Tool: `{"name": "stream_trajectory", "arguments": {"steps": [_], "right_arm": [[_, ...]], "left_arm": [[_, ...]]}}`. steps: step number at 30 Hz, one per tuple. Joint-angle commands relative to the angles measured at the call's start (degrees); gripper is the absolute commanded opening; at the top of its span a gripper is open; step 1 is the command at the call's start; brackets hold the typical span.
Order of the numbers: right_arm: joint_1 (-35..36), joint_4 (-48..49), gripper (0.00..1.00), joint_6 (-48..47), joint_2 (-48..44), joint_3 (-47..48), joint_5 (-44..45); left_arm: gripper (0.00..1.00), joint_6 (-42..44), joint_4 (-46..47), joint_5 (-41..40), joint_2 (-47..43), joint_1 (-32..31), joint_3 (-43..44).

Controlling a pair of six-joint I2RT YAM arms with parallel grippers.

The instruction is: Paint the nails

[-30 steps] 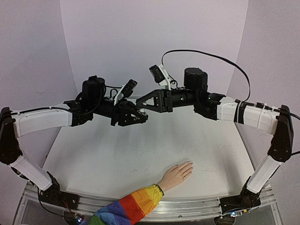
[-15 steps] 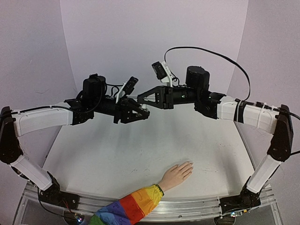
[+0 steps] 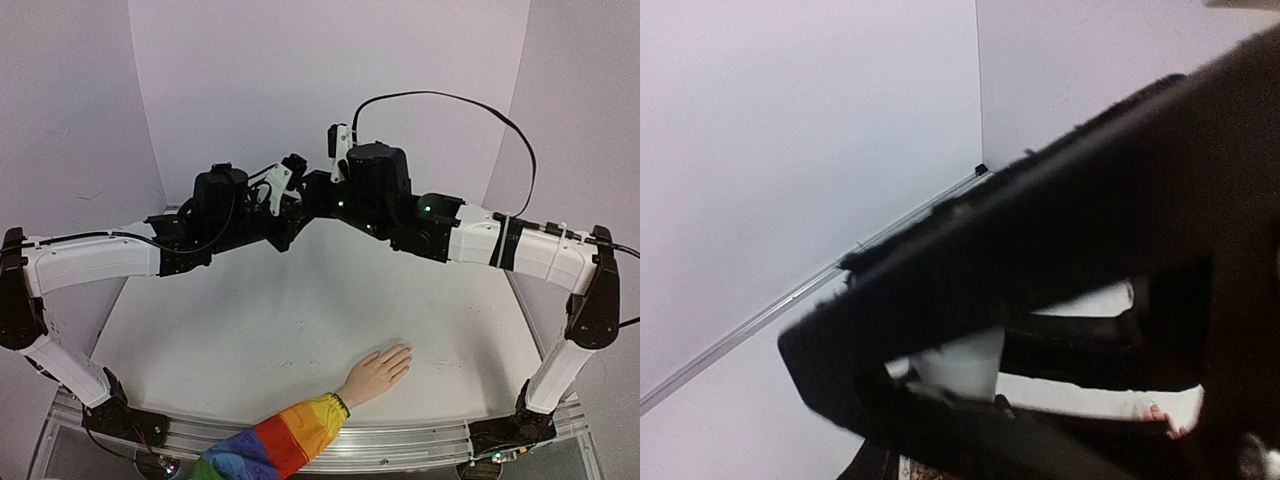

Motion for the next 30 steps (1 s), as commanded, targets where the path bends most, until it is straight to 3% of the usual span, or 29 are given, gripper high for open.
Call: {"name": "stream_trajectory", "arguments": {"steps": [1, 4, 9, 11, 15, 18, 21, 23, 26, 30], "right_arm": [[2.95, 1.06, 0.32, -2.46, -1.99, 0.13, -5.52], [-1.13, 3.33, 0.48, -3.84, -4.66, -2.80, -15.22], [-10.76, 5.40, 0.76, -7.04, -9.45, -8.74, -40.10], [-13.70, 6.13, 0.88, -8.05, -11.95, -11.78, -47.36], [-17.28, 10.08, 0.98, -7.46, -14.97, -17.28, -58.10], [-17.65, 14.05, 0.98, -5.60, -14.72, -18.38, -64.22], [-17.59, 18.75, 0.98, -3.01, -12.99, -18.17, -68.85], [-17.61, 20.44, 0.92, -2.14, -11.69, -17.46, -70.56], [-17.58, 24.29, 0.71, -0.02, -9.03, -16.41, -74.06], [-17.54, 29.23, 0.58, 3.45, -6.37, -15.76, -76.37]], "left_arm": [[0.00, 0.84, 4.18, -5.22, -0.10, 1.98, 1.30], [0.00, 1.80, 3.89, -4.34, -1.78, 1.98, -1.54], [0.00, 2.43, 2.01, -0.03, -5.53, 3.33, -4.91], [0.00, 0.11, 0.96, 8.36, -7.18, 5.85, -5.53], [0.00, -7.49, 0.96, 33.88, -8.06, 11.88, -5.18], [0.00, -8.62, 0.94, 50.02, -6.28, 12.30, -2.70], [0.00, -11.57, 0.94, 61.11, -3.17, 12.19, 0.26], [0.00, -12.50, 1.01, 64.11, -1.99, 12.05, 1.20], [0.00, -11.75, 1.00, 64.60, -1.74, 10.96, 1.31], [0.00, -11.80, 1.00, 66.77, -0.55, 9.63, 2.35]]}}
